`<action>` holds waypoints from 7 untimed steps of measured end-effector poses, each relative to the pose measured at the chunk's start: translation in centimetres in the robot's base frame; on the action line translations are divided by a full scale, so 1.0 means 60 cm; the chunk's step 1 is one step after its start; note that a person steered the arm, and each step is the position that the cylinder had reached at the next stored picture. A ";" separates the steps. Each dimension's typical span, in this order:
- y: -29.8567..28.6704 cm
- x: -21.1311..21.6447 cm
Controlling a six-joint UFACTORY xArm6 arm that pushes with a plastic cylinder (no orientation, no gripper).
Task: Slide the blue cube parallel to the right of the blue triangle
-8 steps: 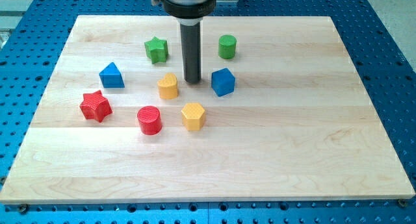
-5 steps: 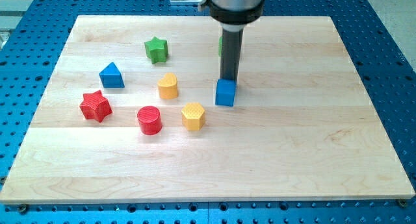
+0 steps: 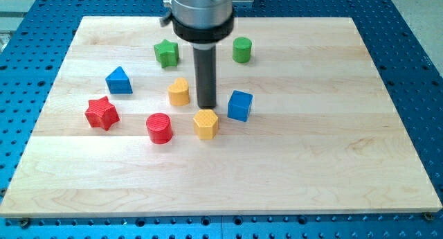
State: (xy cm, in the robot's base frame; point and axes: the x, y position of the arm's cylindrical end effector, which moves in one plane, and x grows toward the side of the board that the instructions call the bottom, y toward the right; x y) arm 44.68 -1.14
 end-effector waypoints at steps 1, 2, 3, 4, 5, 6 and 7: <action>0.061 0.013; 0.088 0.015; 0.088 0.079; 0.099 0.120; 0.118 0.074; 0.121 0.026; 0.144 0.081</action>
State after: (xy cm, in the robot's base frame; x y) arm 49.55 7.49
